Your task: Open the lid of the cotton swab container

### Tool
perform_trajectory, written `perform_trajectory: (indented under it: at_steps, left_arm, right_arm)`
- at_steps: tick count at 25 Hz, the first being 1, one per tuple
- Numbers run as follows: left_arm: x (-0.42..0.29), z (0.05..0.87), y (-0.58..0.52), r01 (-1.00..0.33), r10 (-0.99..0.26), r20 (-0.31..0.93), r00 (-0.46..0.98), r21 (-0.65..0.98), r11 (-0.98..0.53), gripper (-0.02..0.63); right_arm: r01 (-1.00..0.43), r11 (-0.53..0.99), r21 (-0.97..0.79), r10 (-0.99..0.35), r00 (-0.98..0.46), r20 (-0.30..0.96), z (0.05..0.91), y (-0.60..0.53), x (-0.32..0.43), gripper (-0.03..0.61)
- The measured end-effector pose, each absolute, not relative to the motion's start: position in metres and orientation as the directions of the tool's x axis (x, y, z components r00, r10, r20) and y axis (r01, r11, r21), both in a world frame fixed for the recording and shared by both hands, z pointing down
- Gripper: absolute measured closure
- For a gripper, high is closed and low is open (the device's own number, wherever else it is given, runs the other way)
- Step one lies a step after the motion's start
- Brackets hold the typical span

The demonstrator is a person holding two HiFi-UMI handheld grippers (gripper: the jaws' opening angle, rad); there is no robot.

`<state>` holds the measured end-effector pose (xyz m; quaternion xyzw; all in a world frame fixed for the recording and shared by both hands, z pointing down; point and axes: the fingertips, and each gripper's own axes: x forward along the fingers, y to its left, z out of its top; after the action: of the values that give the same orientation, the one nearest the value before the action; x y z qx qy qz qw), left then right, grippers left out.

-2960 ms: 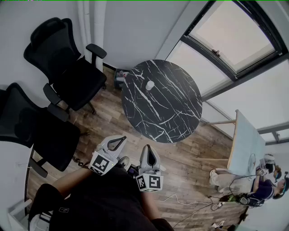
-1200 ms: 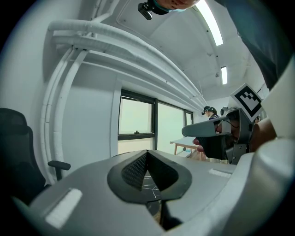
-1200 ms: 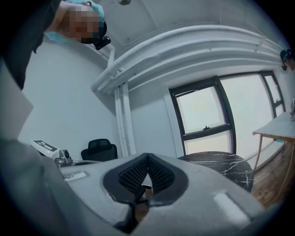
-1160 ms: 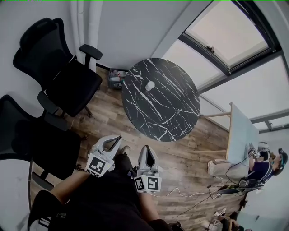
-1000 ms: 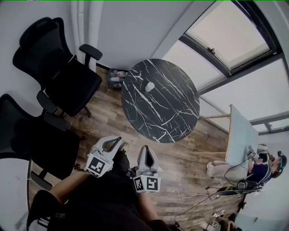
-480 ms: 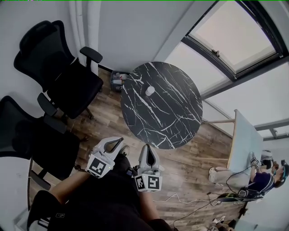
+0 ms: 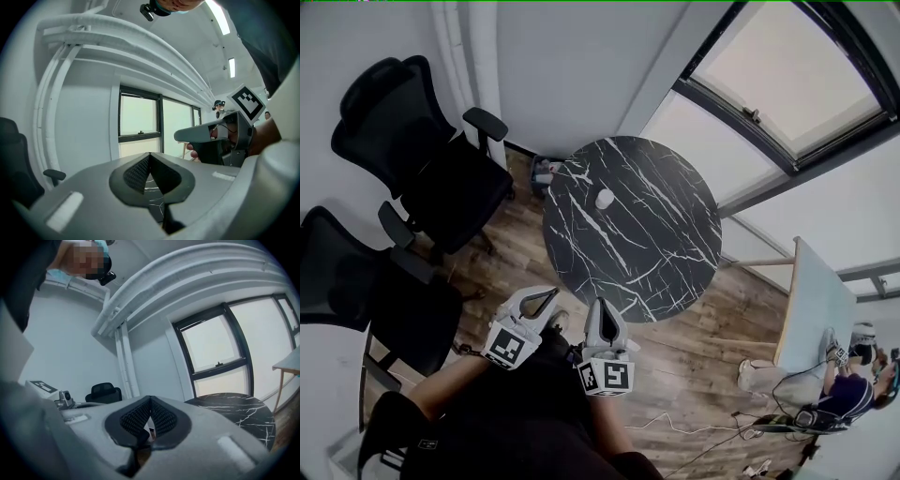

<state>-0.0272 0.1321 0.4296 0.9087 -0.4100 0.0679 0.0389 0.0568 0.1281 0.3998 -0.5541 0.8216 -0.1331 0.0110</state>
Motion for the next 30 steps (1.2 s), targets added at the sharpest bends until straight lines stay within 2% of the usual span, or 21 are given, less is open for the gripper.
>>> perform_trajectory:
  at_steps: [13, 23, 30]
  left_arm:
    - [0.028, 0.426, 0.103, -0.773, -0.766, 0.166, 0.621, -0.030, -0.633, 0.614]
    - [0.038, 0.414, 0.091, -0.811, -0.803, 0.167, 0.573, -0.031, -0.585, 0.614]
    - [0.047, 0.423, 0.069, -0.790, -0.784, 0.160, 0.599, -0.040, -0.612, 0.614]
  right_arm:
    - [-0.883, 0.407, -0.233, -0.892, -0.439, 0.105, 0.398, 0.093, 0.110, 0.583]
    - [-0.865, 0.442, -0.237, -0.872, -0.476, 0.111, 0.403, 0.080, 0.121, 0.583]
    - [-0.860, 0.464, -0.211, -0.861, -0.494, 0.119, 0.407, 0.058, 0.115, 0.583]
